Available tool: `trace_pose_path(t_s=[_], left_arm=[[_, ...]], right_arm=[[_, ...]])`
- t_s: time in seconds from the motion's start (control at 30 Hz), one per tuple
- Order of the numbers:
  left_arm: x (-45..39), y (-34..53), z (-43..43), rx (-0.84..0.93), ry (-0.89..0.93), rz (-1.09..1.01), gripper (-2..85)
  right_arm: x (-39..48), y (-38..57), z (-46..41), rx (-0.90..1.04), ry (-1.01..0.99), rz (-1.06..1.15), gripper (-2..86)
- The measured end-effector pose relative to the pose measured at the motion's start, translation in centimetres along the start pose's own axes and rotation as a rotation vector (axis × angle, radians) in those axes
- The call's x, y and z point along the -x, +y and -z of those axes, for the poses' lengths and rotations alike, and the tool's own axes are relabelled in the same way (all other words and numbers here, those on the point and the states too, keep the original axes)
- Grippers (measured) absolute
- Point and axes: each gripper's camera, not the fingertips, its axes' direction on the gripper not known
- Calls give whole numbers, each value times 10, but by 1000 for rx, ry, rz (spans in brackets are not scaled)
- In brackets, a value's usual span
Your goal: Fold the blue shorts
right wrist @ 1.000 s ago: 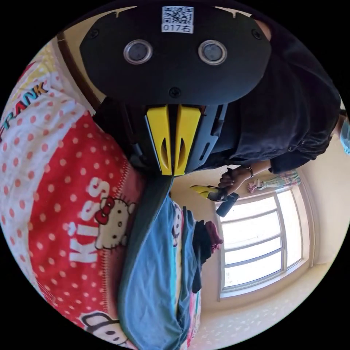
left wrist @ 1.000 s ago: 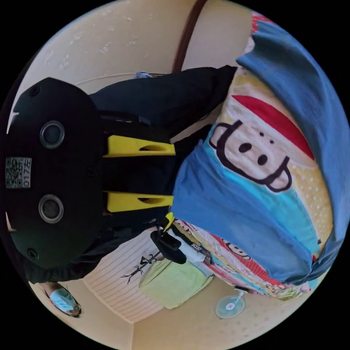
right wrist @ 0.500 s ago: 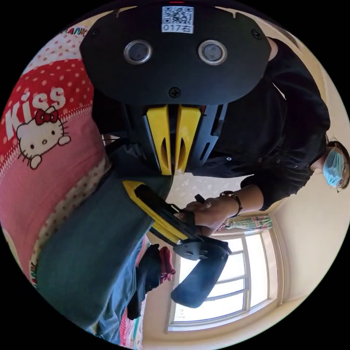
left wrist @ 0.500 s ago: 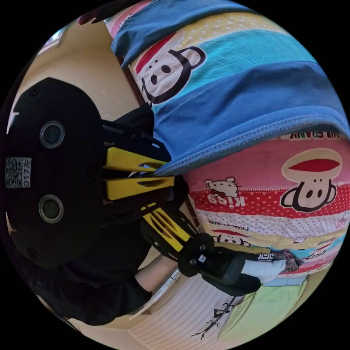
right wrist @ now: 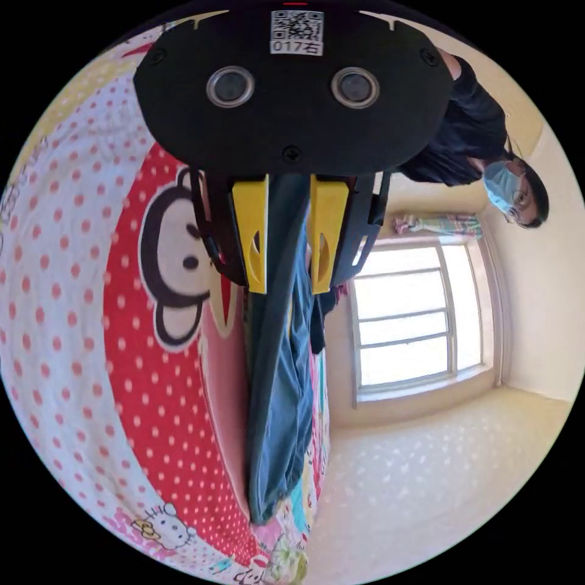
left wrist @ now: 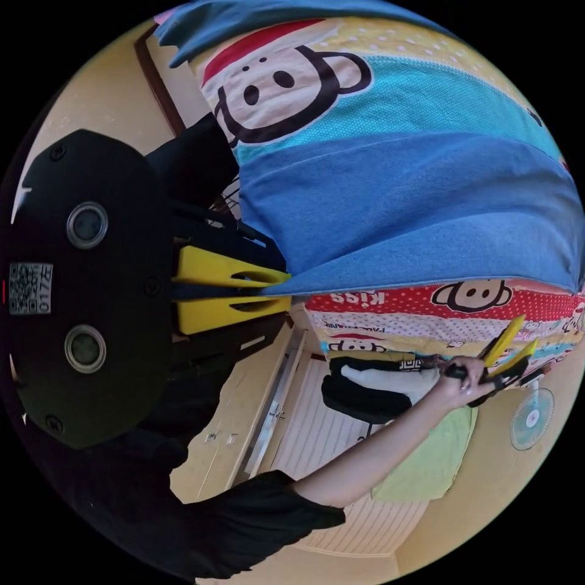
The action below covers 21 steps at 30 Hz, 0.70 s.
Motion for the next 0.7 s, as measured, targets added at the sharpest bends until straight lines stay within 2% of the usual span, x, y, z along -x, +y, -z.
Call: trace_pose_path(t_s=[0.07,0.2,0.4,0.43,0.5,0.6,0.7], left_arm=[[10,6,9,-10,38,-21,-9],[40,20,43,-61,218,-10,-9],[95,51,116,-173,586,69,-9],[107,59,136,-208,641,82,-9],[127,75,167,-282,739,94,-9],[161,105,219,-410,875,109,-8],[194,137,264,-514,890,159,-9]], right_arm=[[-10,-27,-13,-134,-37,-27,118],[-15,-66,-54,-328,96,-45,120],[10,-87,-109,-375,150,48,27],[16,-87,-113,-398,140,67,23],[32,-91,-135,-475,-36,132,16],[49,-110,-186,-472,-224,169,12],[75,-134,-260,-394,-148,195,11]])
